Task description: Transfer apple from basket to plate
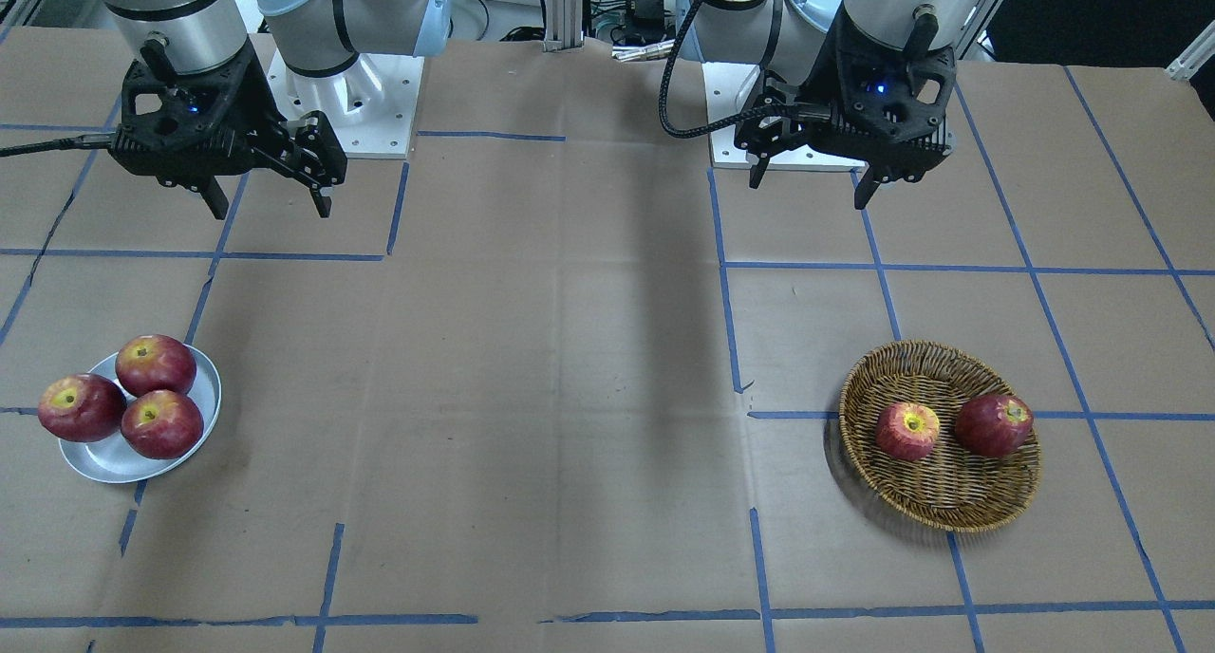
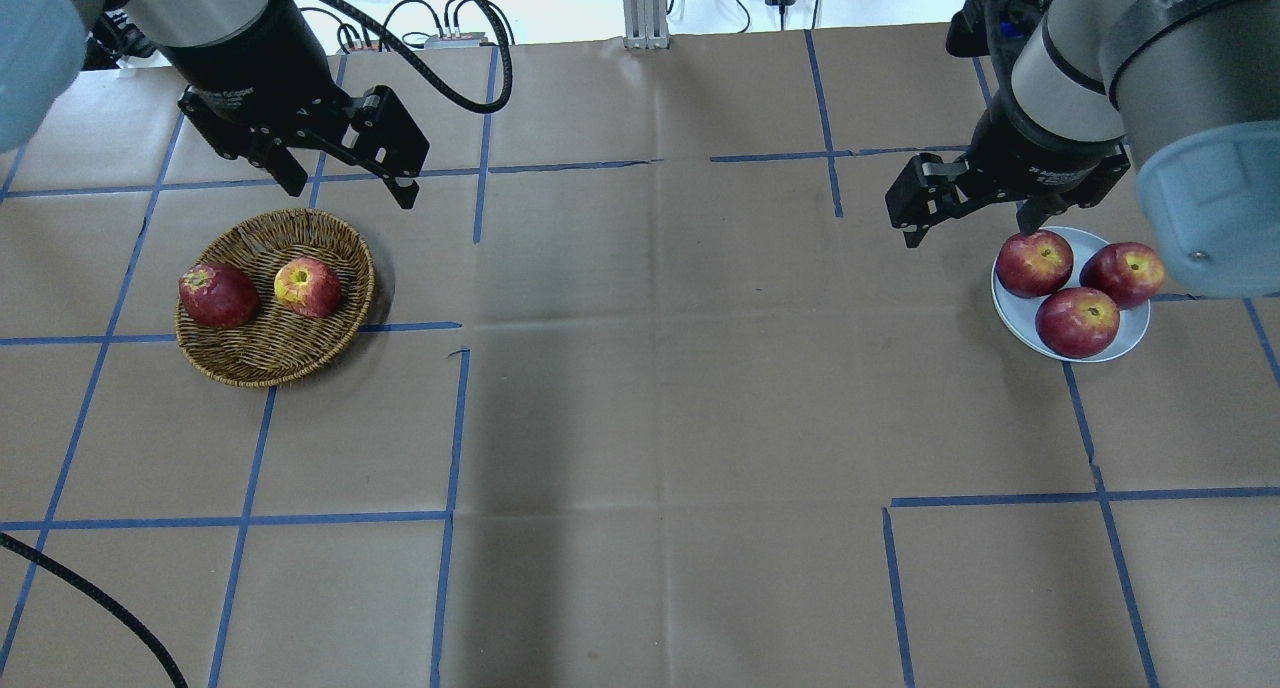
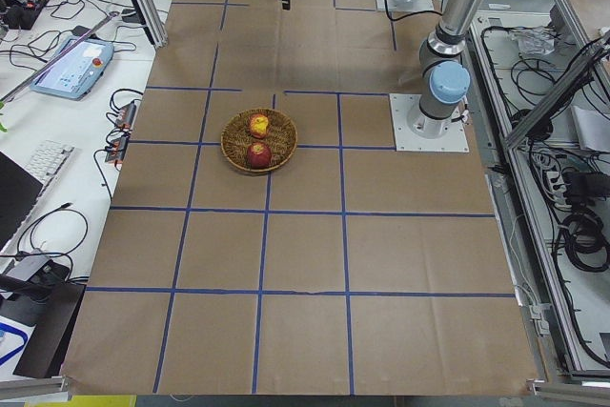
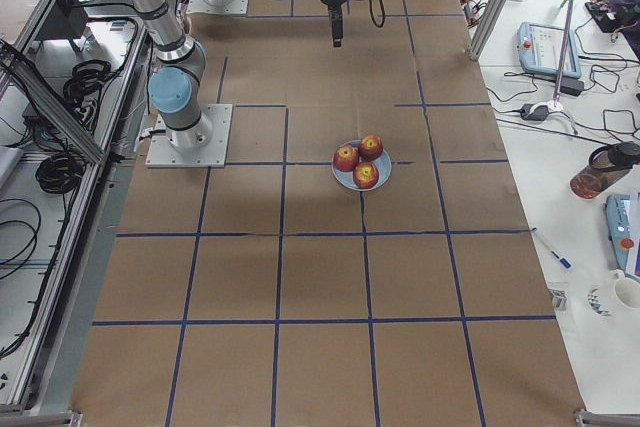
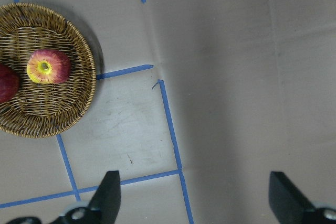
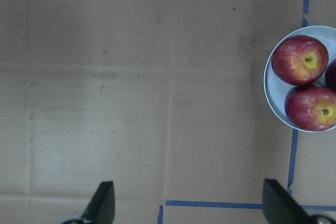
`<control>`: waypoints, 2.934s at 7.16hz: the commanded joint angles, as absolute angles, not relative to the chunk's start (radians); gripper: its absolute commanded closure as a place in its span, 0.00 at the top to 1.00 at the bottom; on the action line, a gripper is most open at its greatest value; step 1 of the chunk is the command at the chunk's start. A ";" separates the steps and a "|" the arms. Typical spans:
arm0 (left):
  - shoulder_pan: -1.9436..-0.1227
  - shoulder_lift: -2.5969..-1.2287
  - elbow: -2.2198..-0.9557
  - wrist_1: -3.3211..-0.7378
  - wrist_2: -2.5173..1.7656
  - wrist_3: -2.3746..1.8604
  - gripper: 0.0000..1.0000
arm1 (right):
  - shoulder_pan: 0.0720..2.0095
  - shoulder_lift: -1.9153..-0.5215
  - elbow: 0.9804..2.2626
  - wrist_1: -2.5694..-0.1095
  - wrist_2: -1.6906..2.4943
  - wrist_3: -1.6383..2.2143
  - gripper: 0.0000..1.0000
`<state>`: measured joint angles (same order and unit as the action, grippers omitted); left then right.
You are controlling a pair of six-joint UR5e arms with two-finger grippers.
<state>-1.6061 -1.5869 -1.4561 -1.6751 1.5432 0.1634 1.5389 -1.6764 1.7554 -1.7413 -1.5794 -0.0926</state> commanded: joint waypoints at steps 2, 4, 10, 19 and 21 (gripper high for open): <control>-1.606 -1.586 -1.457 -1.677 1.543 0.163 0.99 | 1.539 -1.675 1.753 -1.741 -1.580 -0.095 1.00; -1.606 -1.588 -1.457 -1.678 1.543 0.164 0.99 | 1.539 -1.674 1.753 -1.741 -1.580 -0.095 1.00; -1.609 -1.559 -1.459 -1.689 1.542 0.172 0.99 | 1.539 -1.674 1.752 -1.741 -1.580 -0.095 1.00; -1.479 -1.559 -1.666 -1.520 1.546 0.441 0.98 | 1.537 -1.672 1.752 -1.743 -1.580 -0.104 1.00; -1.389 -1.568 -1.861 -1.311 1.548 0.532 0.99 | 1.537 -1.674 1.752 -1.743 -1.580 -0.104 1.00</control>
<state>-1.4379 -1.5621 -1.7537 -1.4215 1.5473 0.4670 1.5370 -1.6723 1.7518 -1.7426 -1.5800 -0.1043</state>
